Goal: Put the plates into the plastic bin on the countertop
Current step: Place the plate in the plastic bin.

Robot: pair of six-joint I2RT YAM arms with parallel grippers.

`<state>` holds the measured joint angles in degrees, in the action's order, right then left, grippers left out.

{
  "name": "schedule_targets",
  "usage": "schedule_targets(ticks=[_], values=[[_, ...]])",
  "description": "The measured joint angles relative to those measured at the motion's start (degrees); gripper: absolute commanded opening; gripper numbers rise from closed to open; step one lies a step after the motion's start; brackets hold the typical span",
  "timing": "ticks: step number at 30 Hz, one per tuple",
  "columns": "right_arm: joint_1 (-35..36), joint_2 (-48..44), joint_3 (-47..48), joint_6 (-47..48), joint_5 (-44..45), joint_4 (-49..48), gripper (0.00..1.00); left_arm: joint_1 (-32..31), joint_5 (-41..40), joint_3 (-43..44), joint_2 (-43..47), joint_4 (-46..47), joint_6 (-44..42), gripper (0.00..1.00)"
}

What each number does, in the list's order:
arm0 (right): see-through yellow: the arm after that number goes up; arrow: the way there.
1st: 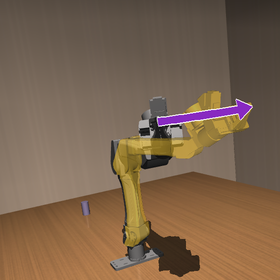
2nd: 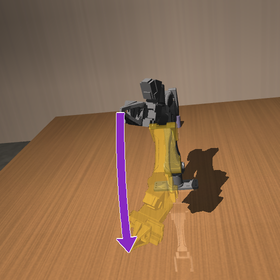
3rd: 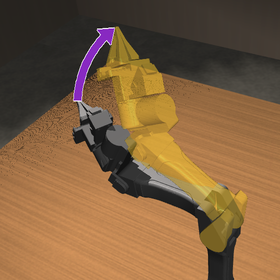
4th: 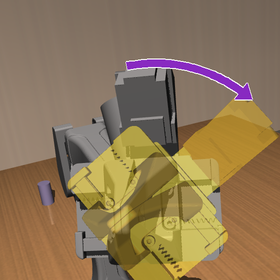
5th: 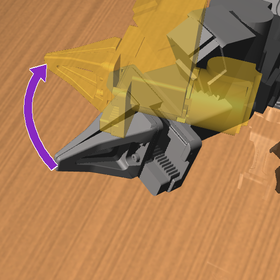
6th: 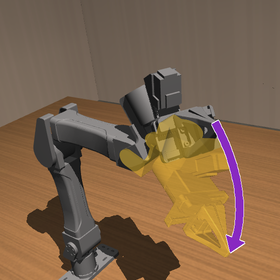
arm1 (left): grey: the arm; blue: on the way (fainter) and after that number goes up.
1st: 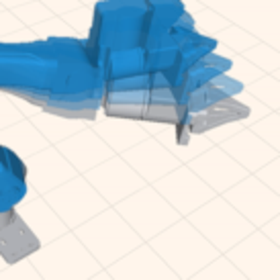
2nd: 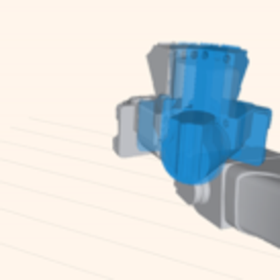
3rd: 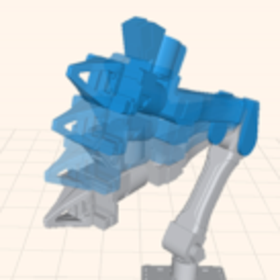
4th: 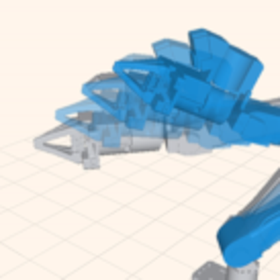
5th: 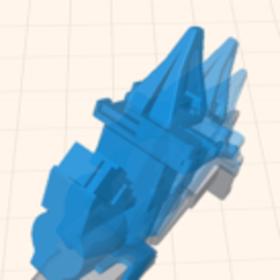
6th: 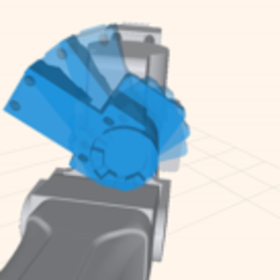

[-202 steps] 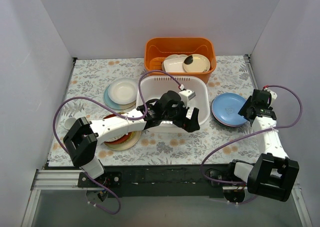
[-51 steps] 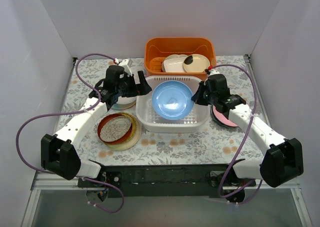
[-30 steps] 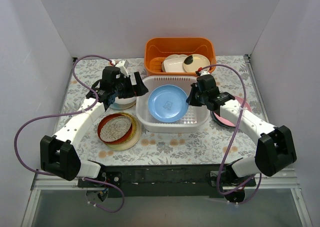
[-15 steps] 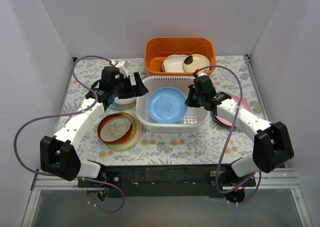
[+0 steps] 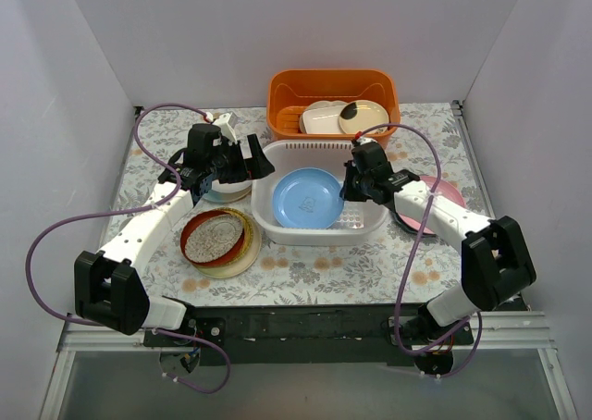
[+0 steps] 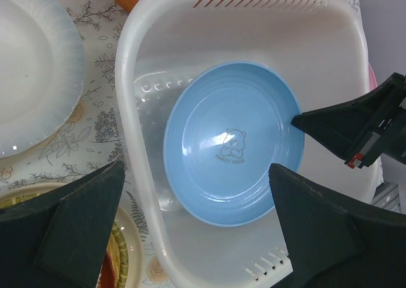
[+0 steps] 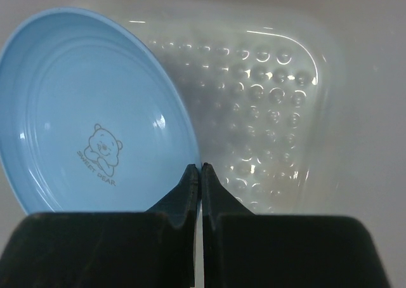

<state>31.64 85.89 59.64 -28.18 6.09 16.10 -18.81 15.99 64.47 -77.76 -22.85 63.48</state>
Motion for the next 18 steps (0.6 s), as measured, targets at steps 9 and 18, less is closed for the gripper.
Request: schedule_targets(ticks=[9,18], values=[[0.7,1.81,0.59,0.13,0.31,0.11,0.01,0.22,0.26,-0.04,0.0,0.2,0.0,0.98],[1.05,2.73,1.66,0.59,0.79,0.48,0.01,0.33,0.7,-0.24,0.0,0.24,0.0,0.98]])
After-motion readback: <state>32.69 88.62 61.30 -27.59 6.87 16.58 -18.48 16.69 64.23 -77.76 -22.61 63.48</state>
